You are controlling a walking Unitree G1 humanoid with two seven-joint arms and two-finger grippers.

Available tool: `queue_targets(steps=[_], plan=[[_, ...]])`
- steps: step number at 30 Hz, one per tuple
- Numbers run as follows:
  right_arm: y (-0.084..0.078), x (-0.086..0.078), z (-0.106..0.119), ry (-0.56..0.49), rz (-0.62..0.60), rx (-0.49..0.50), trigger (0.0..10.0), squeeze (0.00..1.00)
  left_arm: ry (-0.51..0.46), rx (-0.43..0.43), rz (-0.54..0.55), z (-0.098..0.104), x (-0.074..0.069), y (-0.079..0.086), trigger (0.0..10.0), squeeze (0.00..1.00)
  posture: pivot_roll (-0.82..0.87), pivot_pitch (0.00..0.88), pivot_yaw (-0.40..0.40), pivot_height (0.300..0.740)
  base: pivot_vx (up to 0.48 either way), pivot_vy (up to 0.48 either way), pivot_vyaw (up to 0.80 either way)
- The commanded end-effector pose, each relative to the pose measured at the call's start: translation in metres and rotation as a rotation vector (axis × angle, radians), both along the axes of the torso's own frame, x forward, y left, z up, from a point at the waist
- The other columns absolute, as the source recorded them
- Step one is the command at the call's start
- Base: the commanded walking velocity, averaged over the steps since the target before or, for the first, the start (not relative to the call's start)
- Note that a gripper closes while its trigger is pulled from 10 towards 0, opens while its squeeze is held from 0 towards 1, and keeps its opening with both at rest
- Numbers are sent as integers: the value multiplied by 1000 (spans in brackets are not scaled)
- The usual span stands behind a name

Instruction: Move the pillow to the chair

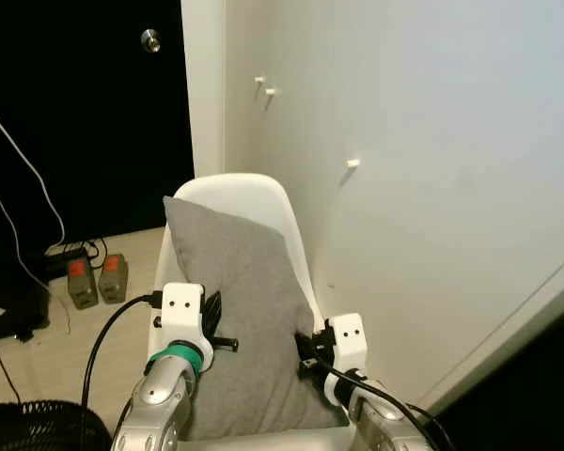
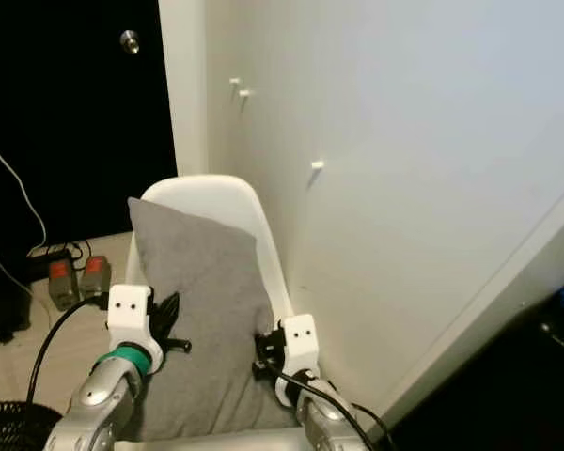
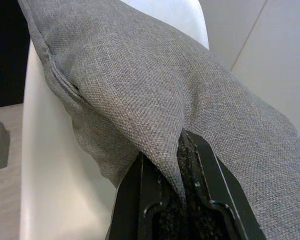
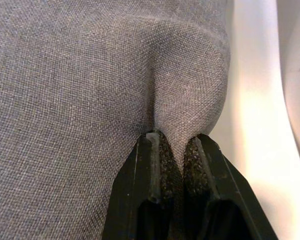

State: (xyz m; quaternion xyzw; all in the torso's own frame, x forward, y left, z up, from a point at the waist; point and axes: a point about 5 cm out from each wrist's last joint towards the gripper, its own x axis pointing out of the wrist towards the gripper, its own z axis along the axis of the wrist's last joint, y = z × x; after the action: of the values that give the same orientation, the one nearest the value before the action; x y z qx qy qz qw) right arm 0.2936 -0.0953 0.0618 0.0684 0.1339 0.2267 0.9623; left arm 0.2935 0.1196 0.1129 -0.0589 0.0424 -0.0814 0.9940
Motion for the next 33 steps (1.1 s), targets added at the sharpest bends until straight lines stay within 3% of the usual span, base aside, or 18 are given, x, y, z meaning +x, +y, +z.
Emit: queue_targets(steps=[1, 5, 33], plan=[[9, 1, 4, -15, 43, 9, 10000, 0, -4, -17, -39, 2, -1, -10, 10000, 0, -37, 16, -25, 740, -405, 0, 0], [6, 0, 3, -11, 36, 4, 10000, 0, -4, -20, -35, 1, -1, -10, 10000, 0, -39, 19, -24, 740, -401, 0, 0], [-3, -2, -7, 7, -71, -8, 10000, 0, 25, 65, -105, -1, 5, -16, 10000, 0, -35, 11, 42, 740, 0, 0, 0]])
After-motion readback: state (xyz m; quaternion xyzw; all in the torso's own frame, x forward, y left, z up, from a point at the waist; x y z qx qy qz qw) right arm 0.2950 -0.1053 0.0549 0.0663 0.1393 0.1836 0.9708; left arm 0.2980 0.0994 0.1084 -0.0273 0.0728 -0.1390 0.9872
